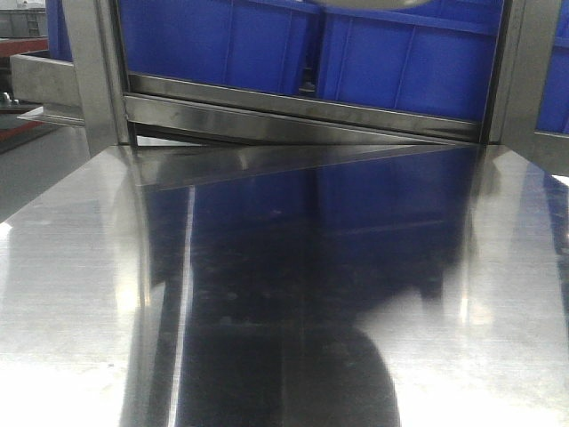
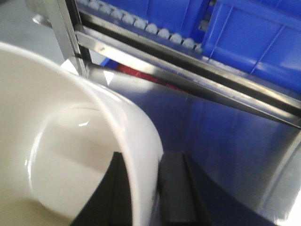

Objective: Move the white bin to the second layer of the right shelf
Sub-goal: 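Lift the white bin off the table with the right gripper, then hold the white bin in the right gripper and back away from the table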

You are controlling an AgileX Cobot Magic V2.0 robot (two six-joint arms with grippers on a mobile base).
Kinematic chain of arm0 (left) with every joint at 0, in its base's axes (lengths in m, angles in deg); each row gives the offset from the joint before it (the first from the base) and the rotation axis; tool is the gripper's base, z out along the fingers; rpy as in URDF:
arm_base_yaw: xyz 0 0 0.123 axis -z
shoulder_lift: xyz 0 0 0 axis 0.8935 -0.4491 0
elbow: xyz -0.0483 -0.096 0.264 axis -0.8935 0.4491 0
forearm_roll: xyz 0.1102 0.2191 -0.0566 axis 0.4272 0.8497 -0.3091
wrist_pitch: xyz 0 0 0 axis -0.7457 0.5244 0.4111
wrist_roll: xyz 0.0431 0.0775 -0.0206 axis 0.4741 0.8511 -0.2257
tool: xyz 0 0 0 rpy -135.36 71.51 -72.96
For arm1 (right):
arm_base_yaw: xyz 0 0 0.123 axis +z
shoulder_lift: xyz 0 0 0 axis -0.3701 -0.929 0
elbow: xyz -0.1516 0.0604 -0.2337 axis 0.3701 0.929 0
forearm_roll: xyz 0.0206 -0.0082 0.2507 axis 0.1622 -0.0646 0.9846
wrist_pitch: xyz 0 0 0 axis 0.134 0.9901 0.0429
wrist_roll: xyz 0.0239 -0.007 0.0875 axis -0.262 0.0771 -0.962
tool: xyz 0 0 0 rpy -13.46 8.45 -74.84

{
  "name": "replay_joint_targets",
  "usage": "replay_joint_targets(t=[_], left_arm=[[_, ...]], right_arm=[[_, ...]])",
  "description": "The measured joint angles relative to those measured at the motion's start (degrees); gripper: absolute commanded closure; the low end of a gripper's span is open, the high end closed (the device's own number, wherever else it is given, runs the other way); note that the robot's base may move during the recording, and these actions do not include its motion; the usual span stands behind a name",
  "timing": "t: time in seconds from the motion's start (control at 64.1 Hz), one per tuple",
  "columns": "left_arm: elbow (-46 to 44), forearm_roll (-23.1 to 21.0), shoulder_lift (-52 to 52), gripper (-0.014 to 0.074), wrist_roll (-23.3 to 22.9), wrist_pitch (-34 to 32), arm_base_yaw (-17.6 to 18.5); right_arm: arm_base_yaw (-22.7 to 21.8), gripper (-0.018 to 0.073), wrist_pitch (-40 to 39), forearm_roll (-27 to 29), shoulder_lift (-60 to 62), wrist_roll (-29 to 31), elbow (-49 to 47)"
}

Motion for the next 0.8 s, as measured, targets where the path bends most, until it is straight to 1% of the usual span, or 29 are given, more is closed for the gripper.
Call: replay_joint_targets(t=[0.125,0.234,0.421,0.531,0.64,0.796], left_arm=[[0.0,0.0,0.0,0.0512,0.0,0.0,0.0],[0.0,0.0,0.0,0.0512,0.0,0.0,0.0],[0.0,0.0,0.0,0.0512,0.0,0.0,0.0],[0.0,0.0,0.0,0.0512,0.0,0.0,0.0],[0.0,0.0,0.0,0.0512,0.0,0.0,0.0],[0.0,0.0,0.0,0.0512,0.0,0.0,0.0]], right_arm=[[-1.6,0.0503,-3.31,-0.11,7.12,0.0,7.56],[-3.91,0.0503,-5.64,-0.09,13.54,0.0,14.79],[-10.73,0.0503,-7.08,0.25,25.48,0.0,26.09],[-14.31,0.0503,-7.08,1.1,32.0,0.0,30.53],[-16.57,0.0503,-7.11,1.85,37.24,0.0,33.2],[-17.32,0.0503,-7.11,2.07,40.11,0.0,34.37]])
